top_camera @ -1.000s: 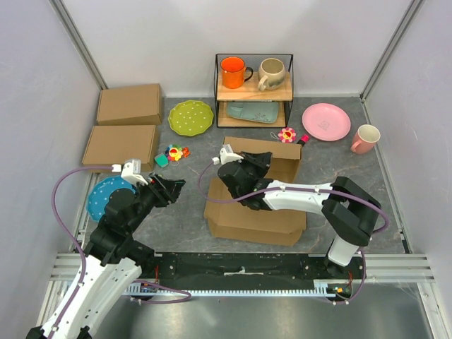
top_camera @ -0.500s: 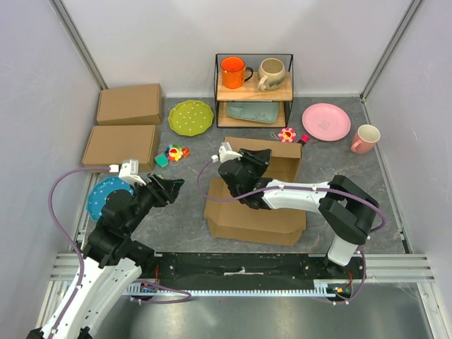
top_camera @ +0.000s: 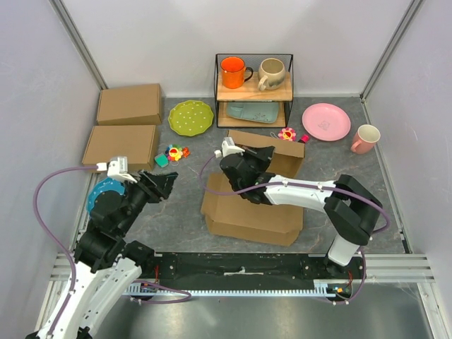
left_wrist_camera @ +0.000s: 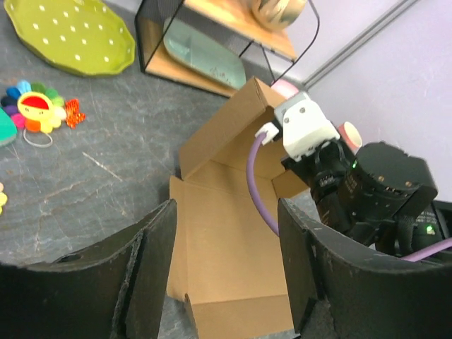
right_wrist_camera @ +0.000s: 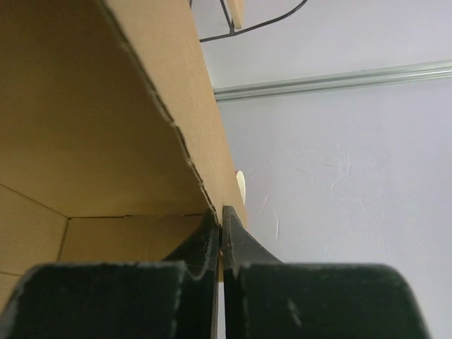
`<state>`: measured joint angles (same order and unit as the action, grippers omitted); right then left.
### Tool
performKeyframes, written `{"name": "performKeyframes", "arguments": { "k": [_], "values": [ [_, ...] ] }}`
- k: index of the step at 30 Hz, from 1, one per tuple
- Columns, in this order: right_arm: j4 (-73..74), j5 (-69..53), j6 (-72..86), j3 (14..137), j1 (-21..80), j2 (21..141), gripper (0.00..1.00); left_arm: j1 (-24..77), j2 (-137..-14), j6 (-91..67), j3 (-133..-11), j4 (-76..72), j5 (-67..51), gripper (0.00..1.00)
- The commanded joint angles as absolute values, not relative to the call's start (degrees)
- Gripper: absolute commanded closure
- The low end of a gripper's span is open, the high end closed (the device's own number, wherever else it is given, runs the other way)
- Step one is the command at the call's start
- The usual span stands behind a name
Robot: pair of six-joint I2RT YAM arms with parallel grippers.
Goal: Fold the paper box
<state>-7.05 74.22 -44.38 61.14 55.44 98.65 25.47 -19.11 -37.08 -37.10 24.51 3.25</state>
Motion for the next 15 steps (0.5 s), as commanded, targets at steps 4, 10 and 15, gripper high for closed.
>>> {"name": "performKeyframes", "arguments": {
  "k": [4, 10, 15],
  "values": [
    [14.36, 71.82, -27.11, 73.01, 54.58, 89.13, 1.00, 25.31, -21.97, -31.39, -48.23, 22.24, 8.87, 0.34],
    [44.89, 52.54, -1.26, 90.16, 44.58, 86.58, 1.00, 25.31, -25.75, -28.83, -53.96, 19.95, 9.40, 0.32],
    [50.89, 32.11, 9.13, 90.53, 31.74, 82.80, 1.00, 25.31, -26.81, -29.62, -54.58, 18.64, 7.30, 0.32]
  ]
}}
